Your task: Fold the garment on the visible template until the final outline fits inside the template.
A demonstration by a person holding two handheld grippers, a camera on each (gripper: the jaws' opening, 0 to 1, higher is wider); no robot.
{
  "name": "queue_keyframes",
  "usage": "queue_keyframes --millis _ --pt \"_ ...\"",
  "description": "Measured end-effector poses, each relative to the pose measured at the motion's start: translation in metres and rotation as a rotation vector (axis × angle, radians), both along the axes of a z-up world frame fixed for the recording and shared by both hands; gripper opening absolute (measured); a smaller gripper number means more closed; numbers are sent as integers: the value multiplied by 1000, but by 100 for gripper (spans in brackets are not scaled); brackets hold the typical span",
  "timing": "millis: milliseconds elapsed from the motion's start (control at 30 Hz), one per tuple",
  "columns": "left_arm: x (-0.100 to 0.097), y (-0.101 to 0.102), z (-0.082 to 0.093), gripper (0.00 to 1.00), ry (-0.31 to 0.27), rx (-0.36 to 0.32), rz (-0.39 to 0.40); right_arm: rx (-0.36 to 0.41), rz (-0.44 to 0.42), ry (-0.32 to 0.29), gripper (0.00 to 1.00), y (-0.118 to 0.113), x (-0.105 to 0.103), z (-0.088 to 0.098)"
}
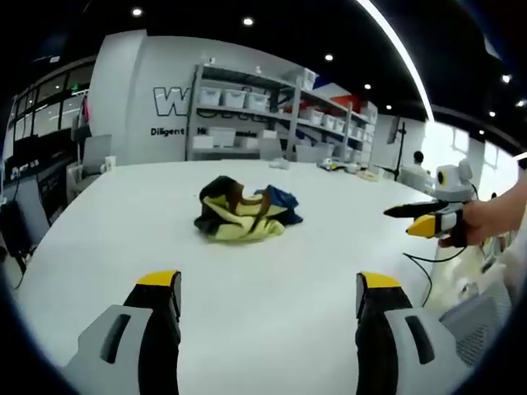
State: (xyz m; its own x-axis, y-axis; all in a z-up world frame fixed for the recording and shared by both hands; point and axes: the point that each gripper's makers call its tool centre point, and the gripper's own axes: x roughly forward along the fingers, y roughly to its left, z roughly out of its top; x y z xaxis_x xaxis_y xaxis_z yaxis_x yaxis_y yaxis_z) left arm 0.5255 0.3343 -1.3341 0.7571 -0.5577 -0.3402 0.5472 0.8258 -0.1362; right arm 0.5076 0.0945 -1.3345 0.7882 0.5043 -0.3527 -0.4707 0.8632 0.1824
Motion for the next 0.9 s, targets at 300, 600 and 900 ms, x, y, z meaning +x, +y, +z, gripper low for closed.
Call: queue_keyframes --millis 300,600,900 --pt "1 0 0 88 5 1 -5 0 3 3 96 0 1 0" --pt "2 -1 -1 87 9 0 -8 2 3 6 96 -1 2 -1" --pt "3 -4 -3 86 16 0 -14 9 -4 12 95 -3 3 -4"
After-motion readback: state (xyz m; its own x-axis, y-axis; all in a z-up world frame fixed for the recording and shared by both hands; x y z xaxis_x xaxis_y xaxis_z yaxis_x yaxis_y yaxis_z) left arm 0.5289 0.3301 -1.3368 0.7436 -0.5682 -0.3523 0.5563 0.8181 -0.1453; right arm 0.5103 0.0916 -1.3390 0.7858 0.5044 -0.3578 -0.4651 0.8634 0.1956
